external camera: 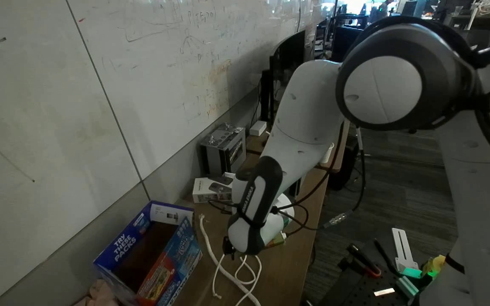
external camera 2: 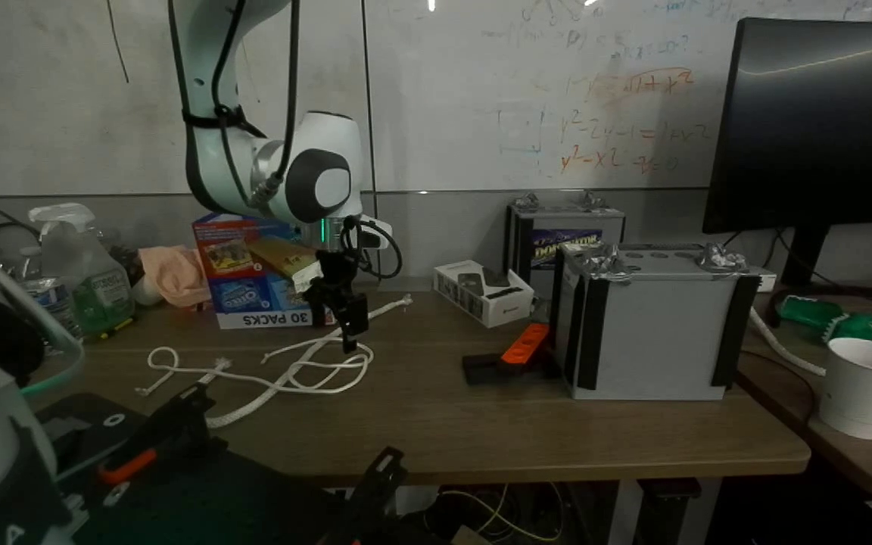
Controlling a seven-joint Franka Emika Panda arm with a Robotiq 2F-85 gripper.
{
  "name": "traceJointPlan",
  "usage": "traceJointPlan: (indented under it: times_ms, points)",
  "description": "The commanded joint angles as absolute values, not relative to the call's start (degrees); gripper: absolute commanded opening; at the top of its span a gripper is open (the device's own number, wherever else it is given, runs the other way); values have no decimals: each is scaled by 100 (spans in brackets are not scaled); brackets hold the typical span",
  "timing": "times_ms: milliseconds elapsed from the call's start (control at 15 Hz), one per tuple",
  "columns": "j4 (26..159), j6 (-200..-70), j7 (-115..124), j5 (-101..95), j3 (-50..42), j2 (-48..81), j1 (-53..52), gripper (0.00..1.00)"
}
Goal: Pick up the two white ropes and put them in the box
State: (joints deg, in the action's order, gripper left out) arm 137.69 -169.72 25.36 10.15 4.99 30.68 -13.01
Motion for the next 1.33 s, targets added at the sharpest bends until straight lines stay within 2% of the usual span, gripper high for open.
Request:
traceJointPlan:
  times_ms: [0,400,1267]
  points:
    - [13577,-17181,2670,1176,260,3336,-1561,100]
    - [13456,-17135,2753,1152,-20,3661,-1824,100]
    - [13292,-17129,2953,1218,-24,3991,-2073,100]
